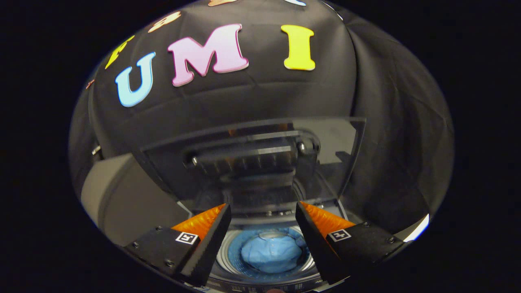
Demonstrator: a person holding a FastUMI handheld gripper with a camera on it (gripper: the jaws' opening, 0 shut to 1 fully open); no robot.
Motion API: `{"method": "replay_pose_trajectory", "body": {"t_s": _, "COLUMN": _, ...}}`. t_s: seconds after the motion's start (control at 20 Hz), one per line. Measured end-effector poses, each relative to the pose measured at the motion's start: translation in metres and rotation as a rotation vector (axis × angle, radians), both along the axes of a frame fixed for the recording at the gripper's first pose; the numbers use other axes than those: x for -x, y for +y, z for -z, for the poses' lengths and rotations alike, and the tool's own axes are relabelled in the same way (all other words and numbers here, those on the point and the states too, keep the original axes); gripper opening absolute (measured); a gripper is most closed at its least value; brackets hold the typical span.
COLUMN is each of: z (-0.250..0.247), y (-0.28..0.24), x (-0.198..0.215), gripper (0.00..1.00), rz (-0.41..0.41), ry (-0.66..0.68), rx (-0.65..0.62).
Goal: Put the clothes into the washing machine and then close the washing machine lid.
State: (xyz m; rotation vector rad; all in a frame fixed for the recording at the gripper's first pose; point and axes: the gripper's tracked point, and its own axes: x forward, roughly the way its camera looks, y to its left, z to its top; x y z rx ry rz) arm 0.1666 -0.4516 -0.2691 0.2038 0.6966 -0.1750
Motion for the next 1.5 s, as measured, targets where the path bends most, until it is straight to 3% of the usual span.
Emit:
{"method": "replay_pose_trajectory", "body": {"t_s": 0.15, "z": -0.048, "y": 0.004, "x": -0.030, "gripper": 0.99, "rz": -0.025, "ry": -0.115, "rx": 0.008}}
{"method": "replay_pose_trajectory", "body": {"t_s": 0.3, "z": -0.094, "y": 0.006, "x": -0.067, "gripper": 0.99, "rz": -0.082, "ry": -0.259, "rx": 0.101}}
{"method": "replay_pose_trajectory", "body": {"t_s": 0.4, "z": -0.097, "y": 0.000, "x": -0.090, "gripper": 0.99, "rz": -0.104, "ry": -0.261, "rx": 0.131}}
{"method": "replay_pose_trajectory", "body": {"t_s": 0.55, "z": -0.047, "y": 0.005, "x": -0.124, "gripper": 0.99, "rz": -0.113, "ry": -0.102, "rx": 0.103}}
{"method": "replay_pose_trajectory", "body": {"t_s": 0.7, "z": -0.042, "y": 0.011, "x": -0.126, "gripper": 1.00, "rz": -0.131, "ry": -0.125, "rx": 0.091}}
{"method": "replay_pose_trajectory", "body": {"t_s": 1.5, "z": -0.055, "y": 0.007, "x": -0.081, "gripper": 1.00, "rz": -0.048, "ry": -0.141, "rx": 0.163}}
